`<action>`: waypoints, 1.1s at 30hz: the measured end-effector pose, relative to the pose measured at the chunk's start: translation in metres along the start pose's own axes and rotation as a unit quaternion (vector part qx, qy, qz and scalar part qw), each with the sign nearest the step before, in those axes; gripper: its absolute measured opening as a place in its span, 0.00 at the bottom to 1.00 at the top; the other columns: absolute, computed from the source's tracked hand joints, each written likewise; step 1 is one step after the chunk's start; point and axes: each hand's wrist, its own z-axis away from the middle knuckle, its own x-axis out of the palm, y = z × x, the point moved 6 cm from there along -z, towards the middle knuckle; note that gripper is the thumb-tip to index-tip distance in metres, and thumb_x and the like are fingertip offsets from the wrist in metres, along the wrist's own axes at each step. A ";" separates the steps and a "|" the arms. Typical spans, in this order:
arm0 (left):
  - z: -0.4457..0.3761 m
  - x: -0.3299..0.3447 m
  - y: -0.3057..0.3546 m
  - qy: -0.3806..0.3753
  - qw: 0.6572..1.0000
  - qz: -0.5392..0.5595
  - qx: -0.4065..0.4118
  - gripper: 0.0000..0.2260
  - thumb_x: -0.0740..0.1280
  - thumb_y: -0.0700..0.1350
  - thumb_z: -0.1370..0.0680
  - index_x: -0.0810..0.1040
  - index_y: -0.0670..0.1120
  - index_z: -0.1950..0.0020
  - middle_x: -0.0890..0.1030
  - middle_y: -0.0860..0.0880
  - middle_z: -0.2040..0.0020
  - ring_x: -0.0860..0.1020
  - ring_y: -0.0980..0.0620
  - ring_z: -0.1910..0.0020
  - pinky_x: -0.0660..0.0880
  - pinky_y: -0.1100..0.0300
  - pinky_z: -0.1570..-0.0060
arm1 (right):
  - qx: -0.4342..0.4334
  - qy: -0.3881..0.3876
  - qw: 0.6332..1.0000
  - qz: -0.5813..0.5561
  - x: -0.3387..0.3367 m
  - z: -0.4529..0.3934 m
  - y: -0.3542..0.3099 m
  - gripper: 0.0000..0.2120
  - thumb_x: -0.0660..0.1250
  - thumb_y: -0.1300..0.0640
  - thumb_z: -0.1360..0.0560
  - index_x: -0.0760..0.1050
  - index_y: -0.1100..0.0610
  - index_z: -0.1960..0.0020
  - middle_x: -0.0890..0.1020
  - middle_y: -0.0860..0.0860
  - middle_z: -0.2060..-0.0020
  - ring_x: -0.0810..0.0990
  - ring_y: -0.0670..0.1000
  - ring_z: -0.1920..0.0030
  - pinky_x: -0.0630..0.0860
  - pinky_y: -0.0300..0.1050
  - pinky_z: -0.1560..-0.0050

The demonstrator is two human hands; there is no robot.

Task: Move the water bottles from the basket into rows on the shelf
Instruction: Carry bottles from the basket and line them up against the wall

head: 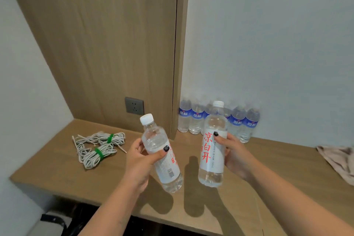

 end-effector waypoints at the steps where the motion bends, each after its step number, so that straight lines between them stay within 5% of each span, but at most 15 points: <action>1: -0.013 0.003 0.000 -0.005 1.000 -0.005 0.000 0.23 0.74 0.26 0.34 0.76 0.45 0.44 0.83 0.46 0.46 0.81 0.48 0.48 0.77 0.50 0.47 | 0.000 0.013 1.000 0.002 0.000 -0.014 -0.001 0.22 0.71 0.58 0.30 0.74 0.61 0.38 0.83 0.59 0.48 0.83 0.57 0.50 0.79 0.54 0.49; 7: -0.070 0.015 -0.003 -0.033 0.999 -0.032 -0.012 0.25 0.73 0.25 0.34 0.75 0.42 0.40 0.83 0.47 0.46 0.81 0.51 0.49 0.77 0.58 0.55 | -0.018 0.100 0.993 0.062 -0.013 -0.080 0.004 0.15 0.71 0.60 0.28 0.78 0.57 0.42 0.85 0.56 0.49 0.84 0.58 0.48 0.78 0.58 0.44; 13: -0.106 0.019 -0.020 -0.018 0.998 -0.049 -0.036 0.26 0.73 0.24 0.35 0.75 0.43 0.42 0.83 0.47 0.46 0.83 0.53 0.51 0.79 0.62 0.57 | -0.035 0.140 0.966 0.215 -0.019 -0.133 0.012 0.12 0.75 0.61 0.31 0.78 0.53 0.49 0.84 0.49 0.53 0.82 0.46 0.54 0.75 0.37 0.60; 16: -0.119 0.025 -0.030 -0.009 0.997 -0.062 -0.048 0.27 0.74 0.24 0.36 0.74 0.46 0.44 0.83 0.48 0.47 0.83 0.54 0.50 0.78 0.61 0.55 | -0.034 0.124 0.950 0.286 -0.018 -0.162 0.021 0.18 0.78 0.61 0.34 0.77 0.52 0.47 0.82 0.45 0.55 0.80 0.44 0.54 0.73 0.34 0.61; 22: -0.136 0.031 -0.041 0.019 0.994 -0.086 -0.067 0.27 0.76 0.25 0.37 0.75 0.47 0.45 0.84 0.48 0.47 0.83 0.55 0.50 0.78 0.57 0.49 | -0.015 0.109 0.931 0.347 -0.020 -0.216 0.041 0.23 0.79 0.62 0.37 0.78 0.54 0.45 0.81 0.47 0.53 0.79 0.49 0.52 0.75 0.44 0.50; 26: -0.143 0.034 -0.047 0.033 0.994 -0.081 -0.069 0.27 0.76 0.25 0.38 0.75 0.47 0.46 0.84 0.47 0.48 0.82 0.51 0.48 0.79 0.53 0.47 | -0.021 0.058 0.935 0.351 -0.014 -0.235 0.050 0.24 0.78 0.67 0.36 0.76 0.54 0.44 0.79 0.47 0.54 0.77 0.48 0.52 0.70 0.35 0.54; 28: -0.145 0.033 -0.050 0.038 0.994 -0.074 -0.064 0.29 0.80 0.29 0.41 0.75 0.46 0.45 0.84 0.48 0.49 0.83 0.49 0.48 0.80 0.55 0.49 | -0.043 0.030 0.928 0.370 -0.010 -0.240 0.051 0.24 0.78 0.67 0.36 0.75 0.52 0.45 0.79 0.46 0.53 0.77 0.48 0.51 0.69 0.31 0.56; 33: -0.145 0.031 -0.061 0.024 0.995 -0.052 -0.076 0.36 0.80 0.41 0.49 0.75 0.43 0.43 0.85 0.45 0.49 0.83 0.45 0.48 0.80 0.50 0.47 | -0.098 0.010 0.914 0.394 -0.013 -0.246 0.054 0.28 0.77 0.68 0.35 0.71 0.48 0.43 0.73 0.45 0.48 0.74 0.50 0.41 0.71 0.41 0.41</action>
